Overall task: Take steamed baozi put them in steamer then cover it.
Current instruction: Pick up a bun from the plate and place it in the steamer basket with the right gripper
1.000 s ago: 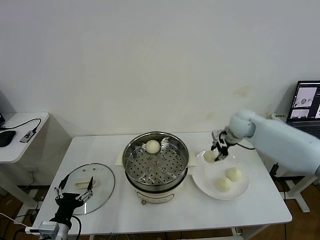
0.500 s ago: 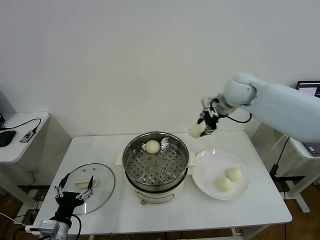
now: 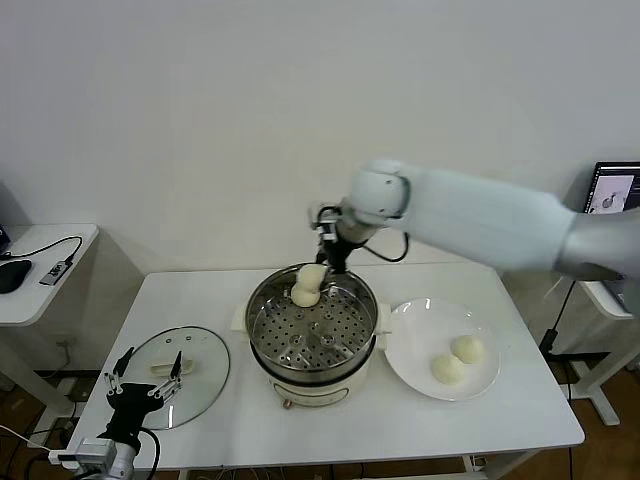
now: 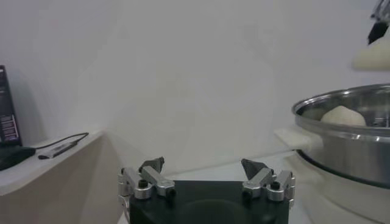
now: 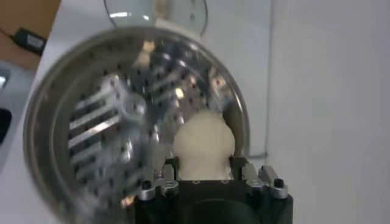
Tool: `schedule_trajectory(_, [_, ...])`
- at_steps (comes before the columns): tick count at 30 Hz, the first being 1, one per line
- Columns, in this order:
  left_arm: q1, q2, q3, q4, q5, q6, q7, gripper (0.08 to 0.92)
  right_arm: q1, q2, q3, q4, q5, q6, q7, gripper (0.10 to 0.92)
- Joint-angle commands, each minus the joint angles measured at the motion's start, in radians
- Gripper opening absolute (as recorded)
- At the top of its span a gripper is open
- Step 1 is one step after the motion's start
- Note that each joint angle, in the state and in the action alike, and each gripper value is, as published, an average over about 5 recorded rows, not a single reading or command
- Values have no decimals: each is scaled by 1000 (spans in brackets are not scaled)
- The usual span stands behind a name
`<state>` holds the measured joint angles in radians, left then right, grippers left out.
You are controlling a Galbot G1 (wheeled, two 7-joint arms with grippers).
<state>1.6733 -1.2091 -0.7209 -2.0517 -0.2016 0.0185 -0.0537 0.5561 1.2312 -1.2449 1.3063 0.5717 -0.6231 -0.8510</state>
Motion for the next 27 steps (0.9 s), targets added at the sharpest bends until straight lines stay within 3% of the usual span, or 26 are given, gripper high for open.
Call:
schedule_trajectory(1, [0, 0, 0, 2, 2, -1, -1, 823, -93, 157, -11, -79, 52, -103, 71, 535])
schedule_trajectory(23, [1, -7, 2, 11, 7, -8, -3, 823, -142, 173, -15, -104, 28, -108, 115, 535])
schedule_trajectory(27, [0, -8, 4, 14, 8, -8, -3, 823, -114, 147, -13, -72, 29, -107, 103, 587])
